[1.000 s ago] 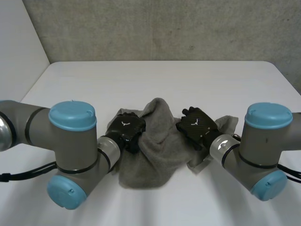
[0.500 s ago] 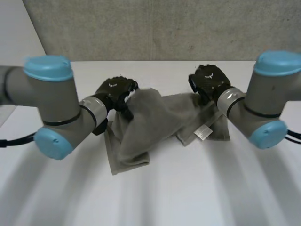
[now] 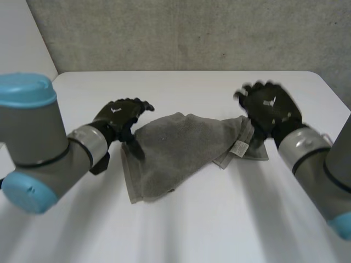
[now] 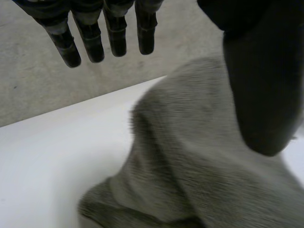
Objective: Fold the towel.
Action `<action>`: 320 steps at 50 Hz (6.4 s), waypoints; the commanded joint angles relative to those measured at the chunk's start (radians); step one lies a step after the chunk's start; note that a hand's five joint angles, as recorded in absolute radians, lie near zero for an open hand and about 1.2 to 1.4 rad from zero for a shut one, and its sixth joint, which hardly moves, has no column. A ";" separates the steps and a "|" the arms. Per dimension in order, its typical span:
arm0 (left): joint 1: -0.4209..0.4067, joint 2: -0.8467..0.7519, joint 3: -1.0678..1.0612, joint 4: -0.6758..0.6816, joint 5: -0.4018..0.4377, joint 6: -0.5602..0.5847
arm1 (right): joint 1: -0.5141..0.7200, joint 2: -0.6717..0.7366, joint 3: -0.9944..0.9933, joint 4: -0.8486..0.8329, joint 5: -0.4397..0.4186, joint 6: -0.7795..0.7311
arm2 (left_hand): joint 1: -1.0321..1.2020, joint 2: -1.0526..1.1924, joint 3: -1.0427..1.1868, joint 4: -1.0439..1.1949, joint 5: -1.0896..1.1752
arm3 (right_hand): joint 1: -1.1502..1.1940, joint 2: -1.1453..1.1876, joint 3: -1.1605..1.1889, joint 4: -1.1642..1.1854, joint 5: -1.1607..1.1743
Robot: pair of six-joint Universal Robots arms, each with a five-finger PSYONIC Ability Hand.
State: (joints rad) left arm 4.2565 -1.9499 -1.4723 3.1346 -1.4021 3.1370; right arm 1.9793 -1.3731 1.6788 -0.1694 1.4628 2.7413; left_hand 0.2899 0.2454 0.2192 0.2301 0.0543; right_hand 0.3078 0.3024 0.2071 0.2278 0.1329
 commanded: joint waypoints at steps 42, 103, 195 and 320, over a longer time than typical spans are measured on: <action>-0.099 -0.254 0.026 0.128 -0.158 0.092 | 0.024 0.560 -0.462 0.162 -0.067 0.097 | 0.088 0.133 -0.045 -0.056 0.149 | -0.120 -0.114 -0.033 -0.053 -0.119; -0.017 -0.028 0.254 0.127 -0.026 0.046 | 0.024 0.236 -0.508 -0.079 -0.085 0.210 | 1.106 1.151 -0.045 -0.056 1.167 | 1.088 1.094 -0.033 -0.053 1.089; 0.073 -0.184 -0.163 0.246 0.284 0.476 | -0.373 0.051 0.036 -0.216 -0.580 0.314 | 0.267 0.312 -0.045 -0.056 0.329 | 0.991 0.996 -0.033 -0.053 0.991; 0.040 -0.247 -0.105 0.363 0.017 0.279 | -0.321 0.025 0.151 -0.073 -0.108 -0.321 | 0.596 0.640 -0.045 -0.056 0.657 | 1.088 1.094 -0.033 -0.053 1.089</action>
State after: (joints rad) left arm 4.2971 -2.1936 -1.5859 3.4997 -1.3870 3.4529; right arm 1.6572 -1.3482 1.8306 -0.2426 1.3523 2.4187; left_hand 0.8121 0.8269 0.2192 0.2301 0.6405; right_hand 1.3146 1.2967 0.2071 0.2278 1.1565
